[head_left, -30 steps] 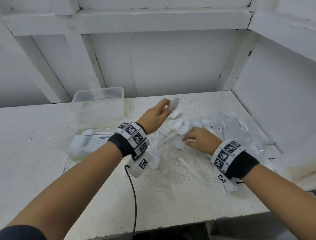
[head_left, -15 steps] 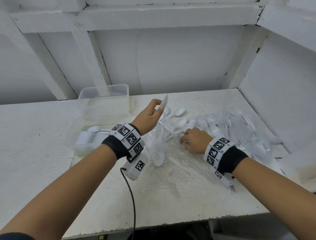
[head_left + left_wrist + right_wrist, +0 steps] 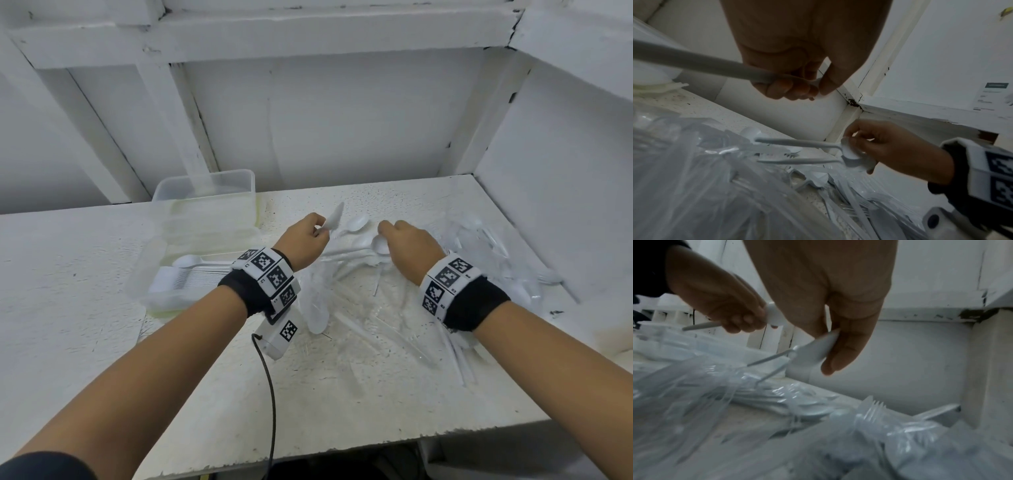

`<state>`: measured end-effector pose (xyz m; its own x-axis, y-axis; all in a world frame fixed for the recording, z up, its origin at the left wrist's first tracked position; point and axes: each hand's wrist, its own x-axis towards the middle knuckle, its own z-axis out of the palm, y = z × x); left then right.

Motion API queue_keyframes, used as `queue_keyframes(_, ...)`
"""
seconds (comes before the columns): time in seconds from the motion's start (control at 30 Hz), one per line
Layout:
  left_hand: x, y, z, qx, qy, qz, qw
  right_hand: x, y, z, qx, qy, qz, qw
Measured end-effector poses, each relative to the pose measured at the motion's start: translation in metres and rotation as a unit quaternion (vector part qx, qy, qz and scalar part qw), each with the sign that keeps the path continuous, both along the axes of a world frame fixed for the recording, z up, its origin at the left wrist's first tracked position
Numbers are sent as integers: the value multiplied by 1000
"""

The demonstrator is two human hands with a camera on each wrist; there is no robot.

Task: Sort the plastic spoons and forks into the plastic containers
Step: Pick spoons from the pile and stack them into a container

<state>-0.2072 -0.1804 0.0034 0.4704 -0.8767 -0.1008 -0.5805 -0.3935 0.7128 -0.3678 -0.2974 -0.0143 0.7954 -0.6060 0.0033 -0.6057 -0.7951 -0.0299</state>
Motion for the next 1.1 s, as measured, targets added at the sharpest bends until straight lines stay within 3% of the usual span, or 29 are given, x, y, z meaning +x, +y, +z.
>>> queue_keyframes(0.13, -3, -8, -3, 6, -21, -6, 1000, -3, -8, 12, -25, -41, -6, 999)
queue_keyframes(0.2, -4, -11, -4, 7, -29, -9, 1000, -7, -11, 22, 64, -144, -37, 987)
queue_keyframes(0.23, -5, -13, -4, 4, -34, -10, 999, -10, -13, 28, 132, -213, -51, 967)
queue_keyframes(0.37, -9, -25, -2, -12, -48, -24, 998, -24, -22, 46, 264, -384, -93, 880)
queue_keyframes(0.53, -25, -49, -11, 63, -69, -144, 985, -34, -31, 52, 373, -552, -194, 721)
queue_keyframes(0.63, -36, -62, -24, 175, -145, -223, 948, -35, -27, 57, 462, -618, -201, 604)
queue_keyframes(0.7, -41, -67, -29, 219, -194, -256, 921, -34, -21, 58, 494, -628, -206, 565)
queue_keyframes(0.77, -43, -69, -30, 230, -230, -270, 906, -32, -18, 56, 475, -612, -236, 587)
queue_keyframes(0.83, -43, -69, -31, 220, -247, -274, 903, -31, -23, 49, 455, -565, -253, 640)
queue_keyframes(0.9, -40, -67, -29, 186, -238, -259, 917, -32, -29, 43, 460, -506, -244, 688)
queue_keyframes(0.97, -33, -62, -18, 153, -190, -230, 942, -32, -31, 41, 457, -449, -216, 737)
queue_keyframes(1.1, -8, -42, 7, 46, -5, -143, 989, -21, -23, 34, 383, -362, -189, 829)
